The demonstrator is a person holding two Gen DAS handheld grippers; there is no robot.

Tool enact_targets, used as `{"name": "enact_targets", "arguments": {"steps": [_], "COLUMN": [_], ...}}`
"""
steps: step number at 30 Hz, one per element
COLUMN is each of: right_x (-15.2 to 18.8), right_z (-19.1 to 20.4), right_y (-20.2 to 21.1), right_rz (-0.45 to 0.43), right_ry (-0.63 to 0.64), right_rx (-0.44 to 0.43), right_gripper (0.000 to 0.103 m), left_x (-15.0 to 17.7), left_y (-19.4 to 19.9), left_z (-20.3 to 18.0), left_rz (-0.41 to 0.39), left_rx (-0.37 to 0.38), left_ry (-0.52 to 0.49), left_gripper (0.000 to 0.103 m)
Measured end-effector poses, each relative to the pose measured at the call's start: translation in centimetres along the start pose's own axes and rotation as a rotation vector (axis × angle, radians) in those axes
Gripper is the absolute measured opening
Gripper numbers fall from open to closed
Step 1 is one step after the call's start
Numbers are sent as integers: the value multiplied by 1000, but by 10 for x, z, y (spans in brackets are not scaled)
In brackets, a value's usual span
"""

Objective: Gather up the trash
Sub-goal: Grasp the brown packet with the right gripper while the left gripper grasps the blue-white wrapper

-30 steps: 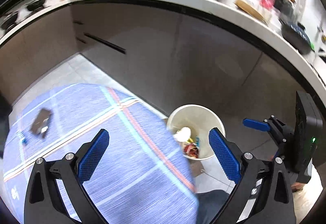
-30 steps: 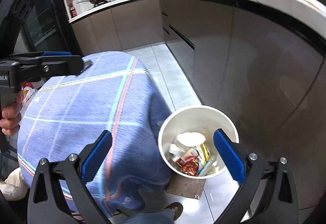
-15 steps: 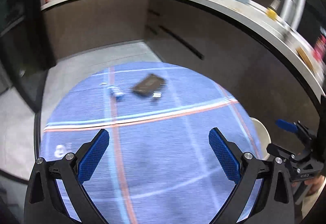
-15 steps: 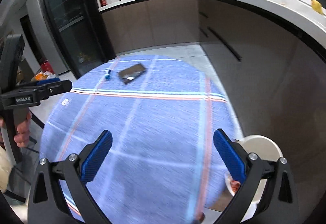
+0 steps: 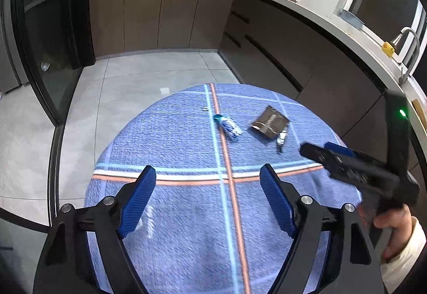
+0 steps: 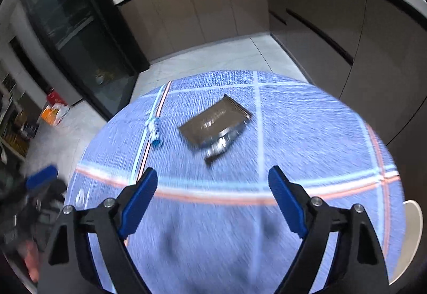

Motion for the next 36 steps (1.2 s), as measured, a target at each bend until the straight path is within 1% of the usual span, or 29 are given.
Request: {"name": "enact_targets", "arguments": {"steps": [1, 4, 9, 13, 14, 15, 16, 17, 18, 20, 22, 24, 25, 30, 32, 33, 34, 35, 36], "right_x": [-5, -16, -25, -31, -34, -37, -40, -42, -45, -46, -46, -46, -45, -37, -33, -31, -28, -25, -23], "right_z": [2, 4, -2, -1, 1, 2, 2, 4, 6, 8, 10, 11, 12, 6, 1, -2, -6, -9, -13], "right_y": [-11, -35, -62, -75, -77, -79, -81, -83, -86, -87, -86, -84, -81, -59, -50, -45, -42, -39, -37], "right_rz": [9, 23, 38, 30, 18, 10, 6, 1, 0, 0, -6, -12, -19, -48, -58, -60, -60, -61, -59], "right_ry": [-18, -55, -120, -120, -112, -99, -87, -71, -46, -8, 35, 80, 99, 123, 115, 110, 108, 107, 105], "right_rx": [5, 24, 77, 92, 104, 110, 123, 134, 145, 136, 140, 138, 132, 118, 108, 102, 103, 105, 107], "right_gripper": [85, 85, 85, 79, 71, 67, 61, 50, 45, 22, 13, 11, 5, 4, 4, 4, 4, 4, 4], "left_x": [-2, -4, -9, -13, -14, -14, -15, -16, -16, -19, -21, -22, -23, -29, -33, -37, -39, -41, -42], "left_y": [-5, -15, -31, -42, -44, -46, -48, -50, -51, -55, -59, -65, -68, -84, -91, -96, -99, -104, -109], "left_z": [4, 12, 17, 18, 18, 18, 17, 17, 16, 13, 9, 4, 1, -13, -20, -24, -25, -25, -28], "left_rz": [7, 20, 37, 48, 50, 52, 55, 59, 63, 67, 70, 80, 86, 109, 110, 103, 95, 91, 97], "left_rx": [2, 8, 20, 33, 35, 38, 44, 50, 55, 65, 71, 80, 88, 105, 113, 102, 87, 78, 73], "left_ry": [3, 3, 2, 5, 5, 4, 2, 0, -1, -1, -2, -4, -4, -5, 1, 2, 2, -4, -12], "left_gripper": [70, 69, 68, 68, 68, 68, 65, 63, 62, 62, 62, 62, 62, 63, 67, 75, 78, 78, 76]}}
Point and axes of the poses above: each gripper's, at about its wrist camera, not at the fingertips, and y roughly against the way its jaws point, z to its left, x to its underside, the point moved 8 cm from there along -y, roughly the way its jaws point, and after that the axes turned 2 degrees about y, right-handed, at the moved point
